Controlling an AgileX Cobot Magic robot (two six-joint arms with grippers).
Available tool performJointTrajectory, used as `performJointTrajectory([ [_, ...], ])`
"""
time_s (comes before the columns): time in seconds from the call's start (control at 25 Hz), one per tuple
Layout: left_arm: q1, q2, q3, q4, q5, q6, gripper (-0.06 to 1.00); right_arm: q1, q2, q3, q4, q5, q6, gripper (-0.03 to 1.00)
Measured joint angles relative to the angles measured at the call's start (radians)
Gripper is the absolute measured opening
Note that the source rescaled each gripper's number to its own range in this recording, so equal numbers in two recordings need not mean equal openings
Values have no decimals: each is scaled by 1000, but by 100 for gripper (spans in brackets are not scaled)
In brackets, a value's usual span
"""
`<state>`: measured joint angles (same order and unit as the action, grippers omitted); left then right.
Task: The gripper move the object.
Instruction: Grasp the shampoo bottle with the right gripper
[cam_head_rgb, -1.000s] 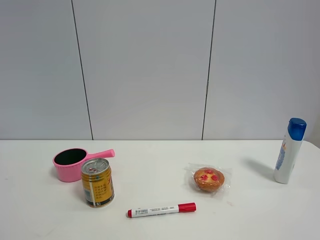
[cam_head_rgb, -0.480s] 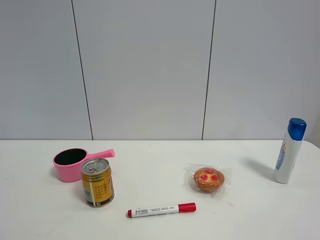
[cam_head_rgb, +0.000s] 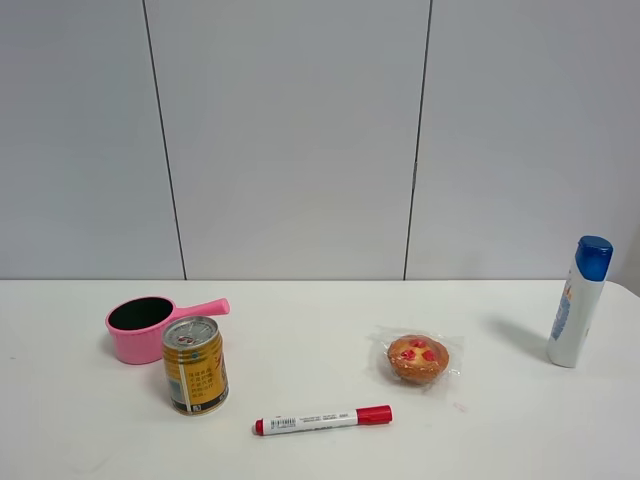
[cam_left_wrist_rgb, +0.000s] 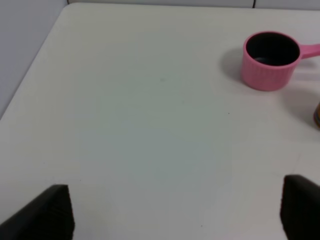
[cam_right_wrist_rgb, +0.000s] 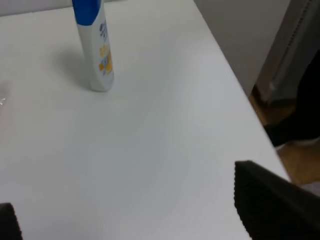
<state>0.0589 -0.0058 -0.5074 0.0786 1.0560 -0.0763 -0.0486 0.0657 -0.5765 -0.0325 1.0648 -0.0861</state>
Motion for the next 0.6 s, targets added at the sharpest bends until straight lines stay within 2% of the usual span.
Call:
performJointTrajectory([
  [0.08,0,0,0,0,0,0,100,3,80,-77,-1,-35,-45,86],
  [0.28,0,0,0,0,0,0,100,49,292,-262,-53,-231,-73,87],
  [0.36,0,0,0,0,0,0,100,61,367,-307,-67,-292,-79,90],
  [0.48,0,0,0,0,0,0,100,63,508,-368,-70,-314,-99,97],
  [0.6,0,0,0,0,0,0,100,63,669,-443,-68,-302,-106,99],
])
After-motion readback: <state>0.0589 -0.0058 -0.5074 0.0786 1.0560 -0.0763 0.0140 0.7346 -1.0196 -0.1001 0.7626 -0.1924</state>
